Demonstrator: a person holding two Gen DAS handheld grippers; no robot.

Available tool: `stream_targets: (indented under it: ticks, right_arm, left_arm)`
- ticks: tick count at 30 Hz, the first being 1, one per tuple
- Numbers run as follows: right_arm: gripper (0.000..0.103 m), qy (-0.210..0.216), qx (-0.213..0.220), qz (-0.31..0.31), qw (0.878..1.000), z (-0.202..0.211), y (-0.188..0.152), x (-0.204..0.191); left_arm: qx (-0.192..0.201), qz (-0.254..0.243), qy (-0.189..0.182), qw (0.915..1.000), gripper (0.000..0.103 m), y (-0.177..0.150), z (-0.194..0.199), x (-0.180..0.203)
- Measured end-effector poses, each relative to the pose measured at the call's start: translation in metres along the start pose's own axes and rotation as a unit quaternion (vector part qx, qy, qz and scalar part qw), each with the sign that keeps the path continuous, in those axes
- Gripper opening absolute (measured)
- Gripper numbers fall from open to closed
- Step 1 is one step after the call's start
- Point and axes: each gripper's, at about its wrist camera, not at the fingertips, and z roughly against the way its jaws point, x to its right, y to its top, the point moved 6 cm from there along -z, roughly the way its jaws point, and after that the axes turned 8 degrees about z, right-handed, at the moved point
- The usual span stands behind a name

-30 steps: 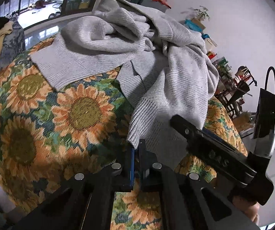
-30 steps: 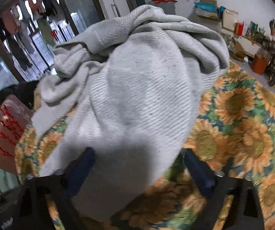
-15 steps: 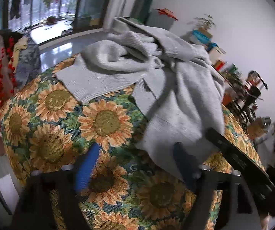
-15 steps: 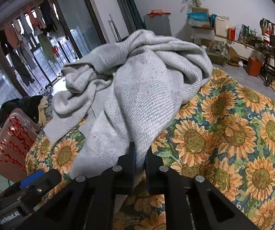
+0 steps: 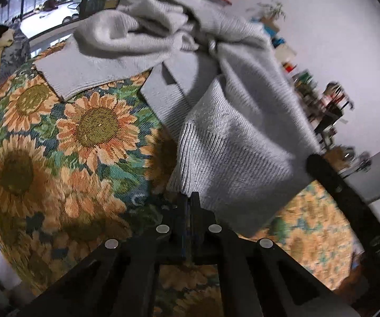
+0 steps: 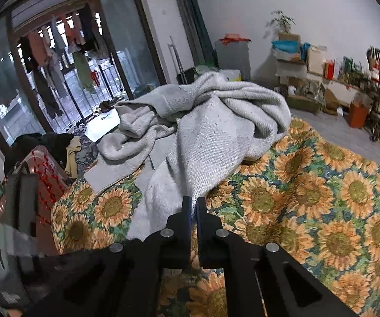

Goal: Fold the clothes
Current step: 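Grasp a grey blanket edge with the left gripper while the right gripper grasps another edge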

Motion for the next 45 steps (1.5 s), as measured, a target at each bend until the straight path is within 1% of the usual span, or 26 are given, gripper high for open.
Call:
stream_targets:
  ticks: [2, 3, 5, 8, 9, 11, 12, 13, 14, 15, 17, 19, 22, 25, 29, 31, 33, 35, 36, 37, 39, 40, 41, 42, 43, 45]
  right_arm:
    - [0.003, 0.000, 0.007, 0.002, 1.000, 0.009, 0.001, 0.001]
    - [0.000, 0.000, 0.011, -0.003, 1.000, 0.014, 0.002, 0.004]
    - [0.000, 0.004, 0.022, -0.005, 1.000, 0.027, 0.005, 0.006]
    - [0.000, -0.012, 0.037, 0.020, 0.999, 0.049, 0.005, 0.003]
    - [0.002, -0.016, 0.037, 0.027, 0.999, 0.055, 0.004, 0.001]
    - [0.008, -0.017, 0.032, 0.028, 0.999, 0.064, -0.002, 0.001]
    - [0.016, -0.018, 0.030, 0.027, 0.999, 0.067, -0.005, 0.002]
    - [0.028, -0.022, 0.030, 0.027, 0.999, 0.069, -0.008, 0.003]
    - [0.032, -0.028, 0.028, 0.028, 0.999, 0.071, -0.012, 0.004]
    - [0.035, -0.039, 0.024, 0.033, 0.998, 0.071, -0.018, 0.005]
    - [0.035, -0.056, 0.017, 0.047, 0.997, 0.071, -0.028, 0.007]
    - [0.040, -0.061, 0.009, 0.065, 0.996, 0.069, -0.039, 0.004]
    - [0.045, -0.056, 0.000, 0.083, 0.995, 0.062, -0.049, -0.002]
    - [0.046, -0.046, -0.011, 0.106, 0.993, 0.050, -0.057, -0.014]
    - [0.047, -0.039, -0.024, 0.157, 0.987, 0.026, -0.065, -0.038]
    - [0.047, -0.035, -0.040, 0.184, 0.982, 0.007, -0.067, -0.052]
    - [0.047, -0.033, -0.053, 0.208, 0.976, -0.013, -0.068, -0.065]
    - [0.047, -0.025, -0.067, 0.226, 0.972, -0.031, -0.069, -0.076]
    - [0.047, -0.023, -0.078, 0.233, 0.969, -0.040, -0.071, -0.079]
    - [0.044, -0.024, -0.087, 0.240, 0.967, -0.048, -0.072, -0.081]
    - [0.039, -0.033, -0.098, 0.245, 0.964, -0.060, -0.075, -0.079]
    - [0.027, -0.027, -0.092, 0.238, 0.967, -0.060, -0.073, -0.076]
    - [0.020, -0.028, -0.091, 0.231, 0.968, -0.058, -0.071, -0.072]
    - [0.016, -0.030, -0.088, 0.221, 0.971, -0.056, -0.069, -0.066]
    - [0.015, -0.024, -0.081, 0.206, 0.975, -0.051, -0.066, -0.060]
    - [0.014, -0.013, -0.069, 0.179, 0.981, -0.040, -0.061, -0.050]
  left_arm:
    - [0.012, -0.006, -0.007, 0.9999, 0.001, -0.003, 0.015, 0.003]
    - [0.018, -0.009, -0.011, 0.9997, 0.001, -0.005, 0.023, 0.005]
    - [0.030, -0.019, -0.019, 0.9992, 0.001, -0.010, 0.040, 0.010]
    - [0.035, -0.025, -0.026, 0.9987, 0.001, -0.024, 0.054, 0.019]
    - [0.035, -0.025, -0.028, 0.9987, 0.001, -0.028, 0.055, 0.022]
    - [0.036, -0.023, -0.033, 0.9986, 0.001, -0.036, 0.058, 0.028]
    - [0.036, -0.021, -0.035, 0.9985, 0.001, -0.039, 0.058, 0.028]
    - [0.038, -0.017, -0.036, 0.9985, 0.001, -0.040, 0.056, 0.030]
    - [0.039, -0.012, -0.038, 0.9984, 0.000, -0.041, 0.055, 0.032]
    - [0.039, -0.006, -0.043, 0.9983, 0.000, -0.041, 0.054, 0.035]
    - [0.045, 0.004, -0.046, 0.9979, 0.000, -0.038, 0.056, 0.037]
    - [0.050, 0.010, -0.045, 0.9977, 0.000, -0.034, 0.061, 0.037]
    - [0.057, 0.018, -0.037, 0.9975, 0.000, -0.024, 0.067, 0.029]
    - [0.060, 0.043, -0.023, 0.9970, 0.000, -0.014, 0.064, 0.018]
    - [0.047, 0.084, 0.007, 0.9953, 0.000, -0.004, 0.043, -0.006]
    - [0.036, 0.119, 0.005, 0.9922, 0.000, 0.002, 0.031, -0.022]
    - [0.020, 0.157, -0.006, 0.9873, 0.001, 0.008, 0.018, -0.037]
    - [0.008, 0.172, -0.009, 0.9850, 0.014, 0.012, 0.009, -0.046]
    - [0.004, 0.175, -0.011, 0.9845, 0.031, 0.014, 0.006, -0.049]
    - [0.003, 0.180, -0.016, 0.9835, 0.046, 0.016, 0.004, -0.052]
    - [0.013, 0.197, -0.038, 0.9795, 0.058, 0.021, 0.004, -0.055]
    - [0.017, 0.206, -0.051, 0.9772, 0.060, 0.022, 0.005, -0.056]
    - [0.018, 0.212, -0.063, 0.9750, 0.060, 0.024, 0.005, -0.056]
    - [0.015, 0.215, -0.073, 0.9737, 0.060, 0.026, 0.004, -0.054]
    - [0.011, 0.217, -0.080, 0.9728, 0.060, 0.028, 0.002, -0.052]
    - [0.006, 0.210, -0.088, 0.9737, 0.060, 0.030, -0.001, -0.042]
